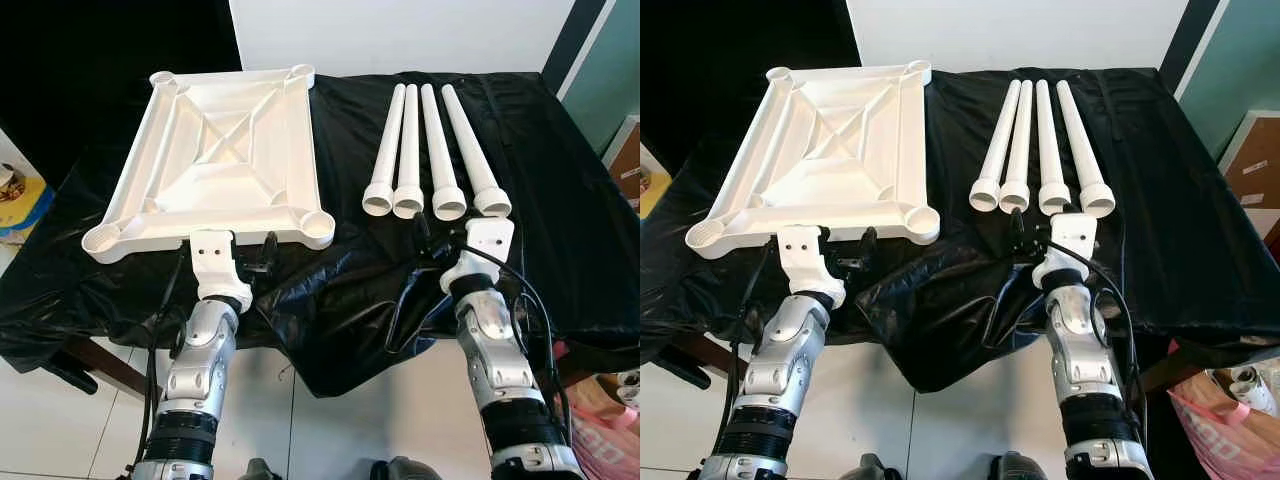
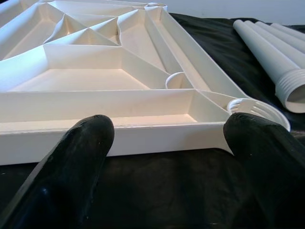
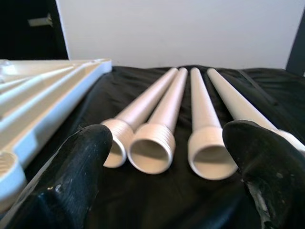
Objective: Building children table
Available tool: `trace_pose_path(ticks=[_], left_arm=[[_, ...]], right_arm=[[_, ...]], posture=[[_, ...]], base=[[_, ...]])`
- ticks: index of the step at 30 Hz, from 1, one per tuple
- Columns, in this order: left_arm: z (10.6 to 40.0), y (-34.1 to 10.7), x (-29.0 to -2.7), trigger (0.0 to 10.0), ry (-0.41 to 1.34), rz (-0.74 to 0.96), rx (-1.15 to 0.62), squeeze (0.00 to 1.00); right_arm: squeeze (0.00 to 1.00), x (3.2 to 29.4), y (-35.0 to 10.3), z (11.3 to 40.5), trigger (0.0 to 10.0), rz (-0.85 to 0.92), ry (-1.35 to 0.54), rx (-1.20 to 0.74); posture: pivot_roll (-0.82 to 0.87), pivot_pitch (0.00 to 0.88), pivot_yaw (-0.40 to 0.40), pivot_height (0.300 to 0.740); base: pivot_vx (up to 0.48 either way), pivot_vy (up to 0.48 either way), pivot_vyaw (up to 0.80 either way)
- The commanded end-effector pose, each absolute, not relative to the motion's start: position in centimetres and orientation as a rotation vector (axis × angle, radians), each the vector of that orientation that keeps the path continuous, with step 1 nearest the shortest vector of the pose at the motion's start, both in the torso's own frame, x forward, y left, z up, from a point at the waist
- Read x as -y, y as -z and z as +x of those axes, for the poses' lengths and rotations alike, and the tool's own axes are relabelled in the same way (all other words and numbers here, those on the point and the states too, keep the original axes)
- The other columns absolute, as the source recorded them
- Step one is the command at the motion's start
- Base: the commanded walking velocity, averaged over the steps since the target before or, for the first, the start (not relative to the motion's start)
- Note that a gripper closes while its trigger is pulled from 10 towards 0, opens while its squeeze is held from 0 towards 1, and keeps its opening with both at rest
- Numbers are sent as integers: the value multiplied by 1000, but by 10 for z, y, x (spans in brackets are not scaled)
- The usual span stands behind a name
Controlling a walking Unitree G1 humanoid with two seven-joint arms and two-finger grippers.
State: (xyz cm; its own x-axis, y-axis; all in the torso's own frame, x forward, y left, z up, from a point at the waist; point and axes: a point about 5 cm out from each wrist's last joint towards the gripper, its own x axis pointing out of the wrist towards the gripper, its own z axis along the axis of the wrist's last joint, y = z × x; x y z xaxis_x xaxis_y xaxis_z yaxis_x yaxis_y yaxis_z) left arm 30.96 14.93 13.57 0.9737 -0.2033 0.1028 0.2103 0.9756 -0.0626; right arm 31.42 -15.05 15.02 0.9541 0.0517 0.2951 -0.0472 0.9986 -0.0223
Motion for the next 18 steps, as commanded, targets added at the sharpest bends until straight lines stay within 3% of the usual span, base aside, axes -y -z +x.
trace_pose_path(ticks=[1,10,18], left_arm=[[308,-133,-154,10000,162,-56,74,0],[305,-131,-155,10000,156,-58,68,0],[308,-133,-155,10000,172,-45,69,0]], right_arm=[[0,151,-145,314,10000,-2,-46,289],[0,150,-141,313,10000,-4,-48,284],[0,149,-142,315,10000,1,-37,297]], posture=[[-23,100,-3,740],[-15,71,3,740],[0,51,16,740]], base=[[0,0,0],[0,0,0],[0,394,0]])
